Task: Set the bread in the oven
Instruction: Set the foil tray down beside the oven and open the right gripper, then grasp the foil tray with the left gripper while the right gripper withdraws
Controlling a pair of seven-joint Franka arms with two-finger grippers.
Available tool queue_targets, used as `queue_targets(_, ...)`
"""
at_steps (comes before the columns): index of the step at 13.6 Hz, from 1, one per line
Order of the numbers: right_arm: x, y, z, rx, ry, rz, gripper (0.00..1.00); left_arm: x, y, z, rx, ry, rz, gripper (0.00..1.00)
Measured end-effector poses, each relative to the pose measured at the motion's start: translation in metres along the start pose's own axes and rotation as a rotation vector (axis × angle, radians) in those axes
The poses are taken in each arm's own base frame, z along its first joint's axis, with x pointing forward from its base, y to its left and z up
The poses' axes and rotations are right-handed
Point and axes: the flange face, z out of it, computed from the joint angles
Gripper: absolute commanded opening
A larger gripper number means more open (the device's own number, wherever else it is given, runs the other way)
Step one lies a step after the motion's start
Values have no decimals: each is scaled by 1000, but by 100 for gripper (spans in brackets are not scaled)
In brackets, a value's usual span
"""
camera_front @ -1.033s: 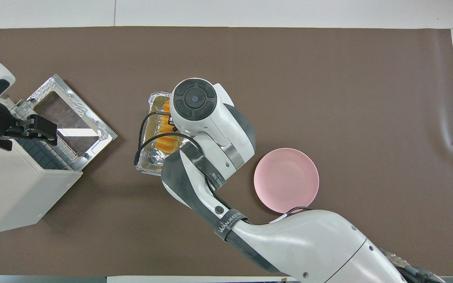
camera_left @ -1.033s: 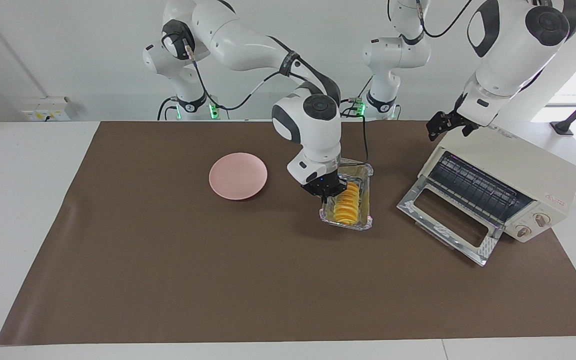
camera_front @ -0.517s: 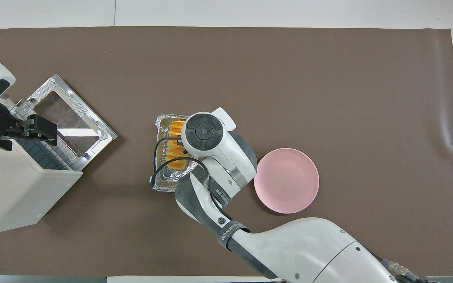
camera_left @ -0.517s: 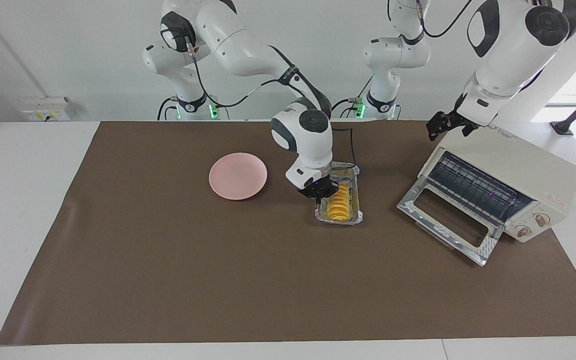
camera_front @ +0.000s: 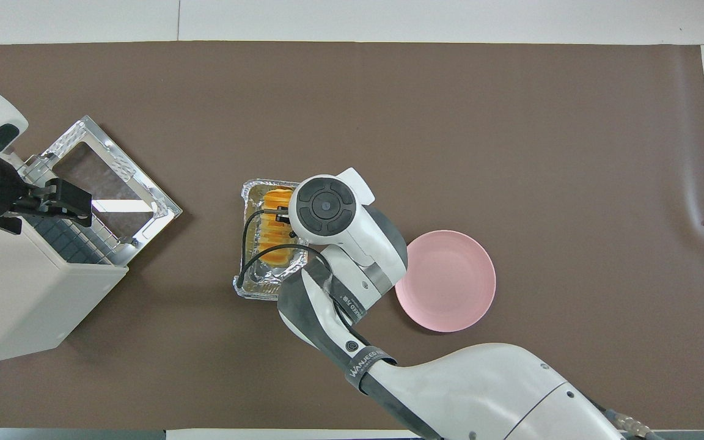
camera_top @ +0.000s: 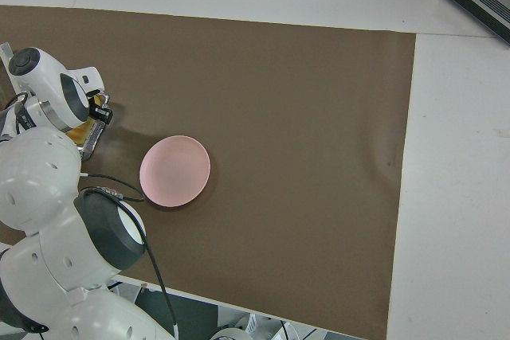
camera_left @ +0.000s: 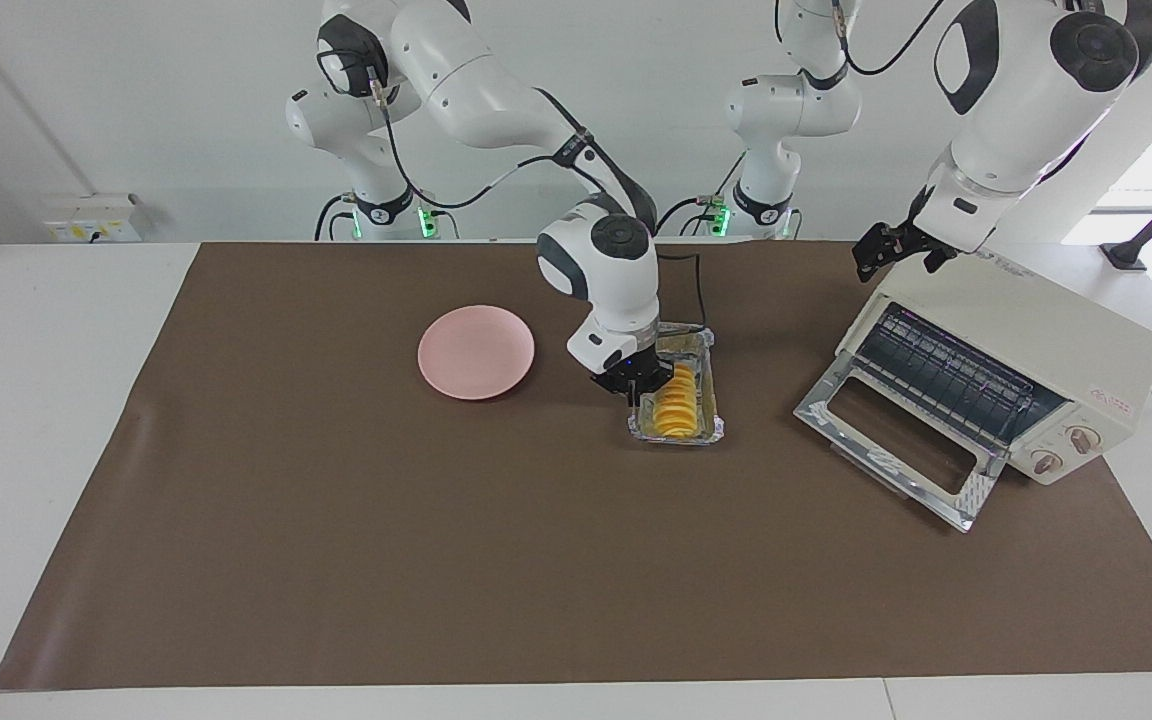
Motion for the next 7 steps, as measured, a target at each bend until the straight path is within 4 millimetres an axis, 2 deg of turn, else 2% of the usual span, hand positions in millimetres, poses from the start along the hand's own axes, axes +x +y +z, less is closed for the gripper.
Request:
queue_targets(1, 12, 3, -16, -4, -11, 30, 100, 0, 2, 0, 1, 0, 4, 100)
queue_targets(3, 50, 19, -62, 20, -35, 114, 100, -1, 11, -1, 1, 6, 21, 100)
queue_targets(5, 98, 59, -101, 45, -21, 174, 100, 3, 35, -2, -9, 76, 56, 100)
queue_targets(7, 134, 110, -126, 45, -11, 85, 100, 7, 79, 16, -26, 153, 76, 100)
